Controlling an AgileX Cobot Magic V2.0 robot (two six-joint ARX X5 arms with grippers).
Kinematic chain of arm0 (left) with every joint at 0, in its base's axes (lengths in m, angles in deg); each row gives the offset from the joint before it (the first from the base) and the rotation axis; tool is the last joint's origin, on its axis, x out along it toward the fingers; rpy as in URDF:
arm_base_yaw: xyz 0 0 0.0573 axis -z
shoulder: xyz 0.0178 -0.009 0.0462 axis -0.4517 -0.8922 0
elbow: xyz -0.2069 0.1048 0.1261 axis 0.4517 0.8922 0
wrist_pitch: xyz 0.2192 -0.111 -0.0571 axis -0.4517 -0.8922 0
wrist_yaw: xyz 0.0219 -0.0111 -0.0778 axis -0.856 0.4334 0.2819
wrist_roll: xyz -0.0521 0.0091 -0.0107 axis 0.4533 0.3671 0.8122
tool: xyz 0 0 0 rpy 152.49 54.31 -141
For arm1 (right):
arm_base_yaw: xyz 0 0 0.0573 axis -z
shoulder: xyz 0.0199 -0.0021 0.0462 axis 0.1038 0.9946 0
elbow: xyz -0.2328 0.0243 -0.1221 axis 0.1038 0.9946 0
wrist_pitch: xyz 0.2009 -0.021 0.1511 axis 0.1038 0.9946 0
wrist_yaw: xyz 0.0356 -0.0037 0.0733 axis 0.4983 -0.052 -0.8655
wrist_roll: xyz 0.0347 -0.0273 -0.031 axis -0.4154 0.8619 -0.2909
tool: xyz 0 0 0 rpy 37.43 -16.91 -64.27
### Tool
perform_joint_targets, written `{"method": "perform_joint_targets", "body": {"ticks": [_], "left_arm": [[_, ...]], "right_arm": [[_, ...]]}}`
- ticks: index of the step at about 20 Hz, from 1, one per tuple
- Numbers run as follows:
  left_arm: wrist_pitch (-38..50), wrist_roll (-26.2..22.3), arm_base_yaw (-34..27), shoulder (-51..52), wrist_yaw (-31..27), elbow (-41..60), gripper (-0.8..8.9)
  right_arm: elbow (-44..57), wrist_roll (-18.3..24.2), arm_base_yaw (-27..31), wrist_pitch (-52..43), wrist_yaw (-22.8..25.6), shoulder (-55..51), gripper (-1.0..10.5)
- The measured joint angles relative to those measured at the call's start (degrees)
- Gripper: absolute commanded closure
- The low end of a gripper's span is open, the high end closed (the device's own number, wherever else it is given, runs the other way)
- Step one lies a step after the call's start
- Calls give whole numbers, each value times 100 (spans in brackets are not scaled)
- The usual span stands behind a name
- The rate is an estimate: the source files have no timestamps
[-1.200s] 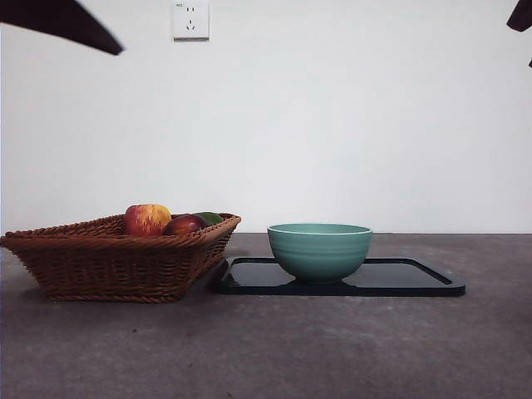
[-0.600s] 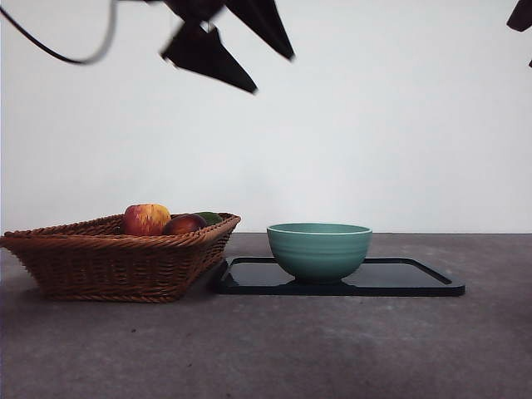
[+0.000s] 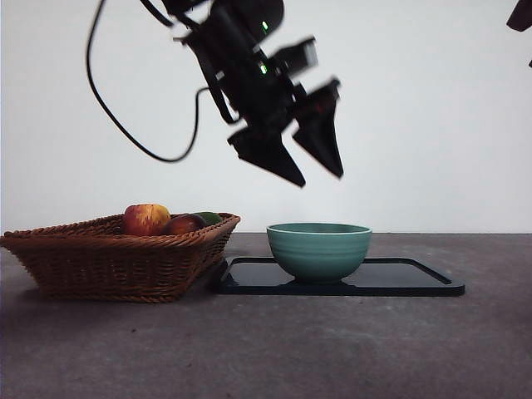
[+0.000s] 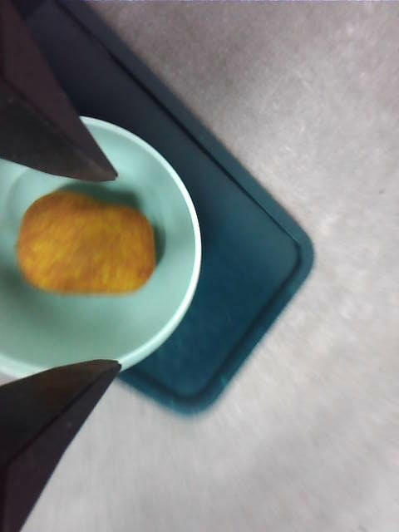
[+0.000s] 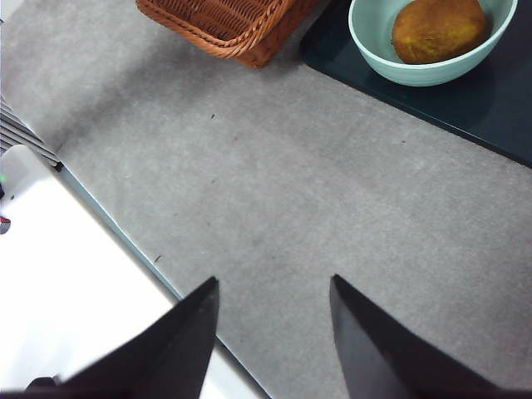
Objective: Pick up the wifruite, put it on the bowl, pick up the plate, put it on desk
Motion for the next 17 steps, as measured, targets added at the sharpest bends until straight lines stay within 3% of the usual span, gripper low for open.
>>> {"method": "perform_joint_targets", "body": {"ticks": [4, 15, 17], "left_arm": [[129, -249, 66, -437, -262, 0, 469], [319, -450, 96, -898, -280, 0, 474], [321, -479, 118, -898, -280, -2, 566]], "right_arm": [[0, -44, 0, 2, 0, 0, 734], [0, -61, 0, 2, 0, 0, 734], [0, -61, 0, 0, 0, 0, 734]]}}
